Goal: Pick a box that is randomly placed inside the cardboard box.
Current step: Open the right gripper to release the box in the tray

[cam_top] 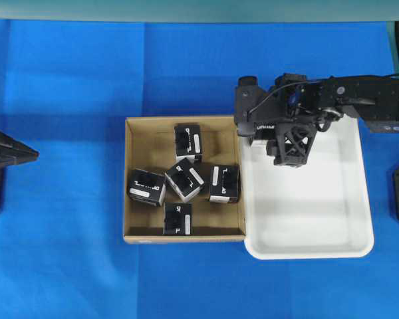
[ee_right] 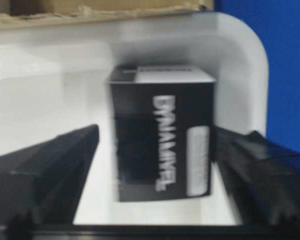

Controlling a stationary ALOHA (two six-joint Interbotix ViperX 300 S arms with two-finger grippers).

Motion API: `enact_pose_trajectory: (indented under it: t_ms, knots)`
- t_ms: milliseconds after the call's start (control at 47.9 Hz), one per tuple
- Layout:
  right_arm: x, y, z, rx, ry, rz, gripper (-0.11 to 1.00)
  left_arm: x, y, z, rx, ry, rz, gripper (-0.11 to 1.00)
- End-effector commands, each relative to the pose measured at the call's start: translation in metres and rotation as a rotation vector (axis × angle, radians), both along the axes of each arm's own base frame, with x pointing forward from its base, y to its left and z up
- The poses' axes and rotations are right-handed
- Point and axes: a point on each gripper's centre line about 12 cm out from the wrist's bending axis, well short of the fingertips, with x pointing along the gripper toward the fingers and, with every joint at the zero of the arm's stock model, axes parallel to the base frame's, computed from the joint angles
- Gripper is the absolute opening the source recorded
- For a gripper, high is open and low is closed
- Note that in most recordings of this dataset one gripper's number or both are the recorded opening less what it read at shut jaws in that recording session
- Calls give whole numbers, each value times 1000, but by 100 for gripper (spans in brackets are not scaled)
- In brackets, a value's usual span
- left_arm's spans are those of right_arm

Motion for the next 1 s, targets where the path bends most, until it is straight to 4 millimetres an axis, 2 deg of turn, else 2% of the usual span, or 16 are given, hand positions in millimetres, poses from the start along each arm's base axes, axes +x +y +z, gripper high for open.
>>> enact_pose_trajectory:
  t_ms: [0, 125, 250, 689, 835, 981]
  knots:
    - [2, -1, 3, -7, -13, 0, 99, 3, 0, 7, 0, -14, 2, -5]
    - [6, -2, 14, -16, -40, 1, 100, 1, 0, 10, 0, -23, 1, -5]
    - [6, -3, 32, -29, -91, -6, 99, 2, 0, 8, 0, -15, 2, -5]
    - [-12, 3, 119, -95, -375, -40, 99, 2, 0, 7, 0, -11, 2, -5]
    - [-18, 9, 137, -87, -494, -81, 99, 3, 0, 7, 0, -11, 3, -5]
    - [-23, 16, 144, -73, -579, -101, 99, 3, 0, 7, -1, -11, 3, -5]
